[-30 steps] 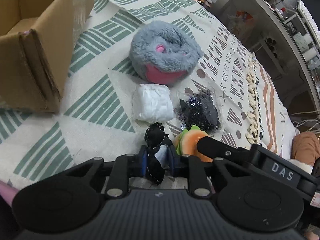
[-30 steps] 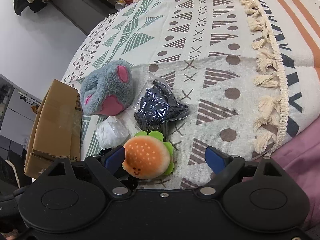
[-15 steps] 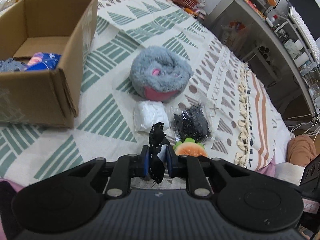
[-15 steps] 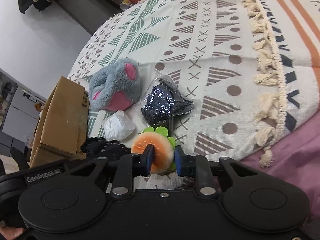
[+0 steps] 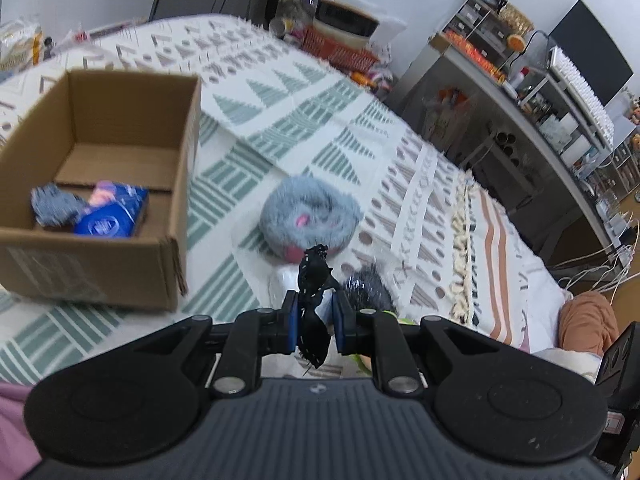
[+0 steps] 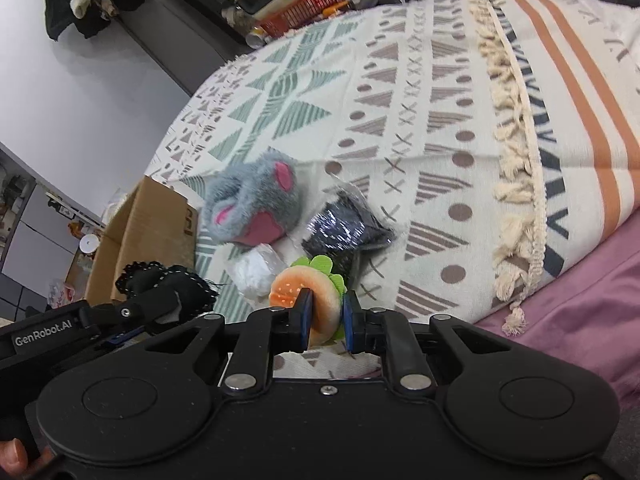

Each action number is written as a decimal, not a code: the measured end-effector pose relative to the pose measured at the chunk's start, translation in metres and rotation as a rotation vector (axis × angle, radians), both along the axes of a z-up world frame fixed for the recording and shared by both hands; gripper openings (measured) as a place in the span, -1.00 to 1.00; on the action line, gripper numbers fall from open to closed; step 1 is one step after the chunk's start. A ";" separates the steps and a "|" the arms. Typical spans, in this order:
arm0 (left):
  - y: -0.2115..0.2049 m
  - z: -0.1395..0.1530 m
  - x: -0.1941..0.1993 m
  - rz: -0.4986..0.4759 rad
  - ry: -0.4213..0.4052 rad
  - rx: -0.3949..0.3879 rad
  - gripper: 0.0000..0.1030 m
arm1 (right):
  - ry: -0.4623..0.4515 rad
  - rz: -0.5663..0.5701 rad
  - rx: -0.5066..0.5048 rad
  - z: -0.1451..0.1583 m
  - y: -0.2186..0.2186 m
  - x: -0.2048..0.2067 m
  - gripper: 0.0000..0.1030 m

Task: Organize soft objects
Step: 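Carry the strap and burger plush into the cardboard box and open both tools, then withdraw both open tools from the box back toward the pile, then grasp the white wrapped ball with the left tool while the right tool grasps the black sequin bag, then carry the wrapped ball and sequin bag into the cardboard box and open both tools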

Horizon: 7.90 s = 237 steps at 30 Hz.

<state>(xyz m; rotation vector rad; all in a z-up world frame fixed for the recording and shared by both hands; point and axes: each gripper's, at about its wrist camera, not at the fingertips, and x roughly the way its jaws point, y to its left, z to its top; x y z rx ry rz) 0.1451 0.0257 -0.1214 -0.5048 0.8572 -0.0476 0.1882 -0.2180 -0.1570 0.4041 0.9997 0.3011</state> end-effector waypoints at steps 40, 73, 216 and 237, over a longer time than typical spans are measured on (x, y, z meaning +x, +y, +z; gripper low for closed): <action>0.117 0.043 -0.013 0.222 -0.110 0.019 -0.67 | -0.186 0.177 0.054 0.092 0.134 0.019 -0.69; 0.155 0.010 -0.009 0.326 0.014 0.040 -0.57 | -0.142 0.189 -0.002 0.072 0.167 0.024 0.32; -0.001 -0.003 0.014 0.063 -0.067 0.157 -0.15 | -0.150 0.091 -0.120 0.003 0.011 0.027 -0.59; 0.049 0.041 -0.007 0.141 -0.172 0.159 -0.15 | -0.274 0.108 -0.111 0.071 0.058 0.008 -0.58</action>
